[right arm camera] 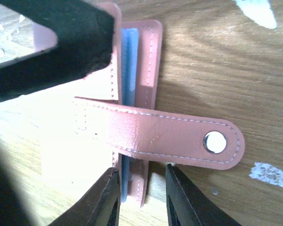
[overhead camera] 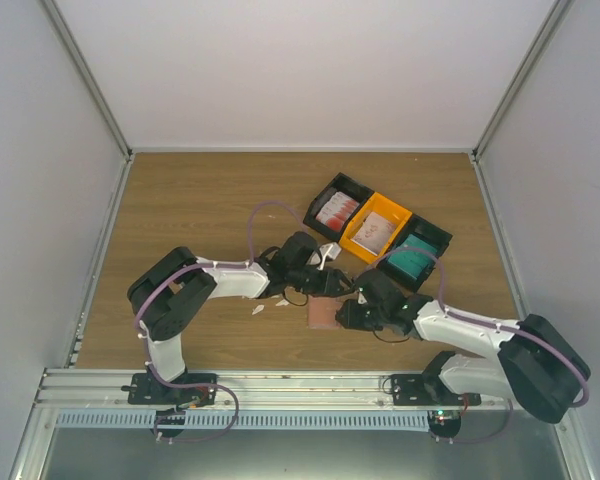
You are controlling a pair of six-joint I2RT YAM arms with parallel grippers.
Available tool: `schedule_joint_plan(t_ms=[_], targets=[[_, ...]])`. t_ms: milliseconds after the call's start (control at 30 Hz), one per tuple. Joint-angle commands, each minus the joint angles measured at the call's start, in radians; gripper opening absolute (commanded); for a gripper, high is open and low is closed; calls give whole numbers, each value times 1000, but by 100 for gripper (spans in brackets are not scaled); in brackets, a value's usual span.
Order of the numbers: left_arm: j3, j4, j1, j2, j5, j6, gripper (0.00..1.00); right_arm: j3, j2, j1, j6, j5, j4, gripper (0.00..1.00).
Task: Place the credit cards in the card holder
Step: Close the card holder at the center of the board.
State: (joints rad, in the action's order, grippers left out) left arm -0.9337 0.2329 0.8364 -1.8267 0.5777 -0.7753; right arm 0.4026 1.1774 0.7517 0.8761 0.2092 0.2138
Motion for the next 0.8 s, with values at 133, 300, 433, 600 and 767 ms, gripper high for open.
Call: schedule_joint_plan(t_ms=[133,300,433,600,767], targets=[[-18,25,-18,31,-37,23,52,48,7,8,16,-75,36,31],[-8,-55,-24,128,-141,48,60,66,68,8,-8,-34,3,33],[42,-169,-32,222,-264,51,64,87,107,9,-19,-39,8,33],[157,-256,-63,303,-297,49,66,111,149,8,-34,-45,22,33],[265,-235,-83,354,-220,31,65,130,186,9,-62,-42,36,33]])
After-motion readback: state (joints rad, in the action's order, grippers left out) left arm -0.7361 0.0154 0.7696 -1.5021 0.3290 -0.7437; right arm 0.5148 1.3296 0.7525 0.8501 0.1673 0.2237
